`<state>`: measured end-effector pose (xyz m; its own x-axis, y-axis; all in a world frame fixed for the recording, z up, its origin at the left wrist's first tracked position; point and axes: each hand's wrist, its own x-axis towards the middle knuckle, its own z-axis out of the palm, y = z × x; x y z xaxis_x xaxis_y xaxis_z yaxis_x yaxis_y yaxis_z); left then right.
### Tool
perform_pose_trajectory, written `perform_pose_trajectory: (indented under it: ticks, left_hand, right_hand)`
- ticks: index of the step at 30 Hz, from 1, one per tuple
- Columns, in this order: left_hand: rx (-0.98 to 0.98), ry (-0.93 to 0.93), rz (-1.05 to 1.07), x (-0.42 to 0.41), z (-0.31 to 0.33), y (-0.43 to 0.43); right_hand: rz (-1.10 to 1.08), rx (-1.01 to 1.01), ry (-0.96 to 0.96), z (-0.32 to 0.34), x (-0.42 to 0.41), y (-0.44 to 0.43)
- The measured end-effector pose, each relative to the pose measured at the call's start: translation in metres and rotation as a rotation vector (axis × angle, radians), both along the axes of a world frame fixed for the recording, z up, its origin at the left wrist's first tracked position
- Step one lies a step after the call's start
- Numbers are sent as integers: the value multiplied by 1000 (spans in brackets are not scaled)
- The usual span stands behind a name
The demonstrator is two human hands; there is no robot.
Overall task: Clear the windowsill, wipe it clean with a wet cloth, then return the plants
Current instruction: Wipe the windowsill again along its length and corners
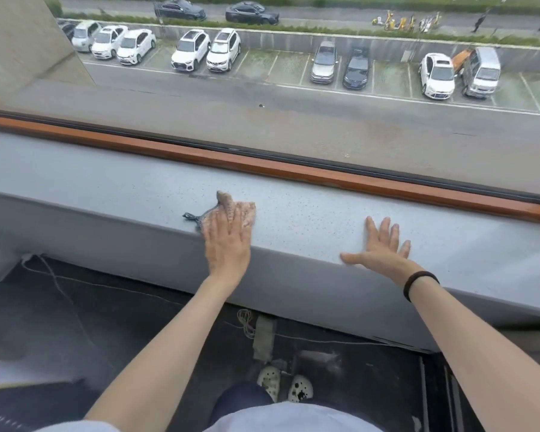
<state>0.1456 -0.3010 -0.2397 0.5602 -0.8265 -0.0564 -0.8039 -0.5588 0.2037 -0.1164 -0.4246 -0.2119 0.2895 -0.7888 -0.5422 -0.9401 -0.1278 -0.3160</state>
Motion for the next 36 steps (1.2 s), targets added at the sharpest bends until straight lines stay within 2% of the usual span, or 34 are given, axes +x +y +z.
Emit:
perform_pose_trajectory:
  ticks: [3,5,6,8,9,11,13,15,17,19,23,25,27,29,30,32,34,36]
  left_hand:
    - [-17,8,-313,-74,4,-10]
    - [41,131,-571,-99,11,-12]
    - [45,265,-652,-95,17,-15]
    - [-60,616,-580,-65,34,-21]
    - [-152,674,-475,-44,38,-21]
    - [-271,543,-243,0,41,-19]
    - [-253,430,-127,23,37,-16]
    - [-206,352,-165,21,30,-17]
    - [-189,233,-279,9,19,-18]
    - [-199,152,-360,0,7,-19]
    - [-285,134,-349,-13,-7,-17]
    - [-338,158,-351,-23,-10,-16]
    - [-393,166,-370,-32,-11,-20]
    - [-434,179,-370,-40,-9,-29]
    - [-445,184,-355,-44,-8,-35]
    - [-429,183,-329,-49,-6,-45]
    - [-389,154,-310,-50,-5,-54]
    - [-344,126,-289,-47,-8,-59]
  right_hand:
    - [-249,-264,-111,-6,20,13]
    - [-409,-432,-276,-7,43,28]
    - [-411,-497,-352,-7,53,37]
    - [-318,-617,-446,-11,68,57]
    - [-237,-667,-448,-13,74,67]
    - [-9,-686,-367,-20,90,83]
    - [179,-641,-216,-27,108,91]
    - [223,-568,-122,-30,115,89]
    - [240,-549,-107,-33,102,79]
    - [116,-533,-82,-37,68,63]
    - [-443,-592,77,-41,-8,39]
    - [-553,-571,108,-44,-9,37]
    - [-438,-655,78,-42,17,43]
    - [-120,-723,-34,-42,53,57]
    - [38,-677,-114,-38,69,65]
    - [184,-531,-287,-26,72,63]
    - [174,-556,-328,-26,43,42]
    - [-11,-687,-123,-35,6,16]
